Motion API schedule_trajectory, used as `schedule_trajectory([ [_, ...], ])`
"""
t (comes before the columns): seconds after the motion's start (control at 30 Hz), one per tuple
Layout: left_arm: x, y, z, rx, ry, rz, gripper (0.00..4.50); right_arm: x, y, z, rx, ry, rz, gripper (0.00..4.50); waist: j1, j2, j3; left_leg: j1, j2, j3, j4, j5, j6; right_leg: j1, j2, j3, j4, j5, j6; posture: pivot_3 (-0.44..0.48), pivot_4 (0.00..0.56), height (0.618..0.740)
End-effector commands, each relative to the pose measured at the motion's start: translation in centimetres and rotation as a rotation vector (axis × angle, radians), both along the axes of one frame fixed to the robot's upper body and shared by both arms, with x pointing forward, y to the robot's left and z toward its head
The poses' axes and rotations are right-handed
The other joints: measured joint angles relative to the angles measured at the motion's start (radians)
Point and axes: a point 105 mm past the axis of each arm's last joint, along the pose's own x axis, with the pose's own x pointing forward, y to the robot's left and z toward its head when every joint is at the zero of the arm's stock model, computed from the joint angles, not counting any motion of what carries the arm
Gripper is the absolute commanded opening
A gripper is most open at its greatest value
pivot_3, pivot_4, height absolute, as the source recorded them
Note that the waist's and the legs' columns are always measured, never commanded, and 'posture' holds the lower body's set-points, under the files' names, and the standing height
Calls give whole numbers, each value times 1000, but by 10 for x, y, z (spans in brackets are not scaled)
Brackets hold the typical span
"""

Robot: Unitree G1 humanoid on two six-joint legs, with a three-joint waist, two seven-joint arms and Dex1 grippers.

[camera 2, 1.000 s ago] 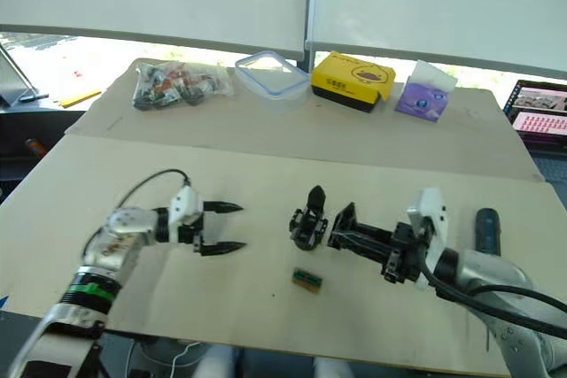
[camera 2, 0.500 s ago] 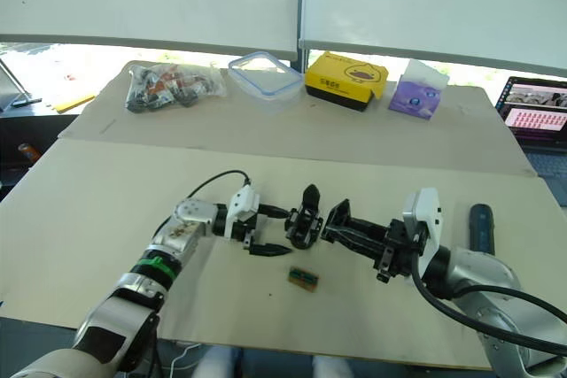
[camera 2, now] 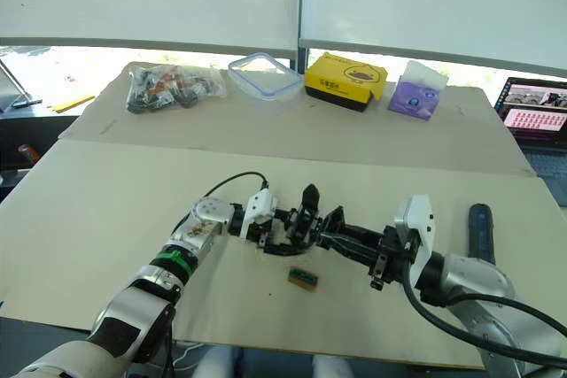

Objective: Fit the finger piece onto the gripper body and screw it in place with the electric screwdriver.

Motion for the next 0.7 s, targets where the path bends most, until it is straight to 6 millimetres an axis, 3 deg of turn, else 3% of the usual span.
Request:
schedule_trajectory([
  [0.03, -2, 0, -1, 12, -4, -20, 2278, -6, 3, 14, 6, -90, 19, 373, 0, 0, 0, 0, 0, 0, 0, 0, 0, 0, 0, 0, 0, 0, 0, 0, 150, 740],
  [0.33, -3, -1, -2, 26, -68, 4, 2278, 12, 27, 21, -65, -225, 94, 372, -1, 1, 0, 3, 0, -1, 0, 0, 0, 3, 0, -1, 0, 0, 0, 0, 150, 740],
  [0.57, -5, -1, -6, 39, -56, 23, 2278, 27, 40, 11, -92, -193, 117, 372, -1, 1, 0, 3, 0, -2, 0, 0, 0, 4, 0, -2, -1, 0, 0, 0, 150, 740],
  [0.7, -7, 1, -10, 52, -48, 19, 2278, 35, 42, -6, -167, -168, 118, 372, 0, 1, 0, 6, 0, -2, 0, 0, 0, 8, 0, -2, -1, 0, 0, 0, 150, 740],
])
